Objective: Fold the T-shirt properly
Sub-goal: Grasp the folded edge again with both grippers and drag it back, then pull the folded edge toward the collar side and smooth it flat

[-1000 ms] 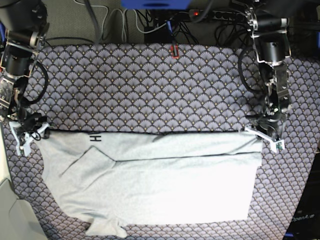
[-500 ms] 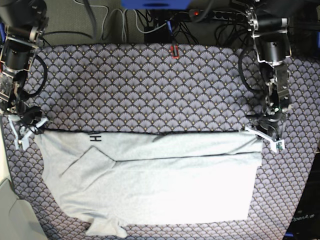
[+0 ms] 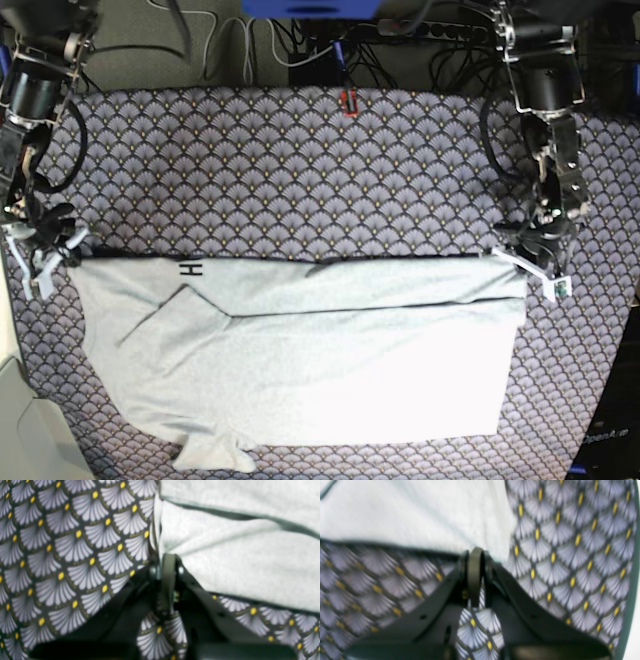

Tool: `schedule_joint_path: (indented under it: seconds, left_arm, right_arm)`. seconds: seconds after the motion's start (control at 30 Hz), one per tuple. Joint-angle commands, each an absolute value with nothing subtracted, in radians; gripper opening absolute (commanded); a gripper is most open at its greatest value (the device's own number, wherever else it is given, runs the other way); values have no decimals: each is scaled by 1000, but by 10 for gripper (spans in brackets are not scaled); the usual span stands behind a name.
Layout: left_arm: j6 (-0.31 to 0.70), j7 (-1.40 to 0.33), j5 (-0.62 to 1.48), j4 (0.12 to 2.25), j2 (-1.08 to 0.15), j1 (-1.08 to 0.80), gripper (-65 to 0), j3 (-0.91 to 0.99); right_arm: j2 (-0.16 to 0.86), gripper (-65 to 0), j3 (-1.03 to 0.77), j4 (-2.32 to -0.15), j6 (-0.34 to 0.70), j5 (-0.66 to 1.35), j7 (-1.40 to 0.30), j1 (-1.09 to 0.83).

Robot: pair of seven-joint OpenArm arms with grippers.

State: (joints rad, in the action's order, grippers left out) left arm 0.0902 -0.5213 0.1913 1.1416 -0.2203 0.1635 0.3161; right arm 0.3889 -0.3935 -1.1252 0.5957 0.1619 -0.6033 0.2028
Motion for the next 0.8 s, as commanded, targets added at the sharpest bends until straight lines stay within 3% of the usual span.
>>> schedule_joint_path:
  seconds: [0.0, 0.43, 0.67, 0.77]
  left_arm:
    - [88, -504, 193, 1170, -236, 179, -646, 318]
    - [87, -529, 191, 1322, -255, 62, -646, 320]
    - [87, -529, 186, 1328, -263, 67, -646, 320]
    - [87, -529, 185, 1325, -263, 67, -646, 320]
  right_arm:
    - [410, -650, -423, -1155, 599, 168, -598, 203]
    - [371, -650, -476, -1319, 601, 168, -599, 42]
    - [372, -650, -475, -1319, 601, 168, -605, 76]
    - [386, -588, -476, -1287, 601, 166, -607, 122]
